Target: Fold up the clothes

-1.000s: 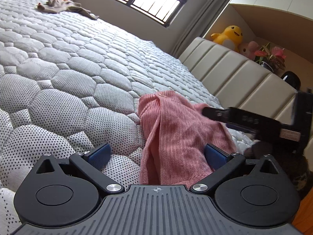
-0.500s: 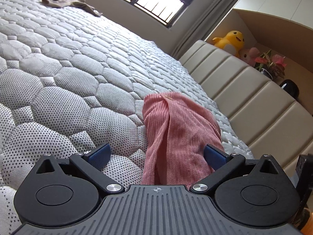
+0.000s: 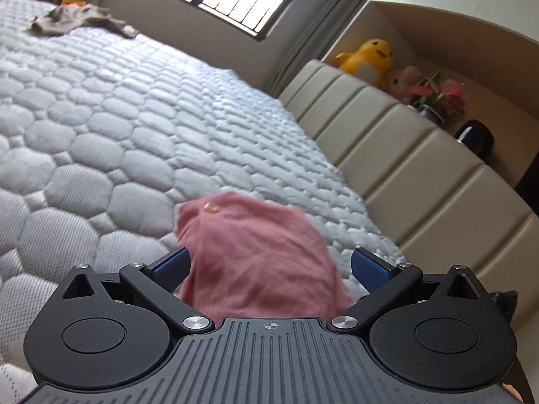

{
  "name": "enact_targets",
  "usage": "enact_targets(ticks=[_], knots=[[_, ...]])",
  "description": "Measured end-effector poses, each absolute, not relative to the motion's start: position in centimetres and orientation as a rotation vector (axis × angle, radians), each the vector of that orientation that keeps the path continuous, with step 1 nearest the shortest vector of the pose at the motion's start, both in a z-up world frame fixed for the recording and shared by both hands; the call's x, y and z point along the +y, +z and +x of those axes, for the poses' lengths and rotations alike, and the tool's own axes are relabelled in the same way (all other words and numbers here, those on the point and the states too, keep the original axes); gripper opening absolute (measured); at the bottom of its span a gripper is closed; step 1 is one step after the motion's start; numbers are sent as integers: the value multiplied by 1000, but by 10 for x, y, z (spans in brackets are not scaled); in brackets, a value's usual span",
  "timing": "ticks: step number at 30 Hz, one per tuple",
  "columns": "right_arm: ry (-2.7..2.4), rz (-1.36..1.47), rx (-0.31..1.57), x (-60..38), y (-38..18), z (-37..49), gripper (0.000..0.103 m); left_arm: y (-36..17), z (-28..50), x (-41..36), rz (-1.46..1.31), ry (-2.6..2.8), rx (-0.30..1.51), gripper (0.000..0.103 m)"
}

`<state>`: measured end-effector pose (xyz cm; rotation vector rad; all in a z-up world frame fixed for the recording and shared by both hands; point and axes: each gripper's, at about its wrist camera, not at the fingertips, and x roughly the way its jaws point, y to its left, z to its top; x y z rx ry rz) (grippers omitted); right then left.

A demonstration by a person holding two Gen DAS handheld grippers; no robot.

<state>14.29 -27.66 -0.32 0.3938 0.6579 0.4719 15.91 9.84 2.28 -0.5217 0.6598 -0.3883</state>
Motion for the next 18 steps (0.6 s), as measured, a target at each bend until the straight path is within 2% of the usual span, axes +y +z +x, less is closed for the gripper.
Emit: enact_targets(ticks=[4, 5, 6, 7, 9, 10, 11, 14, 18], knots=[[467, 265, 718, -246, -13, 158, 103, -11, 169, 111, -634, -401, 767, 103], [483, 235, 705, -241, -10, 156, 98, -14, 170, 109, -624, -420, 770, 103], [502, 214, 694, -236, -7, 154, 92, -16, 170, 106, -608, -437, 770, 103], [534, 218, 691, -233, -5, 154, 79, -19, 171, 103, -592, -455, 770, 103], [585, 222, 703, -227, -2, 158, 68, -21, 174, 99, -575, -472, 768, 103], [609, 226, 711, -225, -1, 162, 56, -21, 176, 98, -576, -470, 761, 103], [631, 241, 716, -224, -1, 165, 43, -21, 177, 97, -578, -466, 753, 101], [670, 254, 701, -217, 8, 174, 25, -22, 181, 97, -594, -458, 729, 86], [716, 176, 606, -190, 33, 194, 23, -7, 191, 108, -619, -492, 669, 74]])
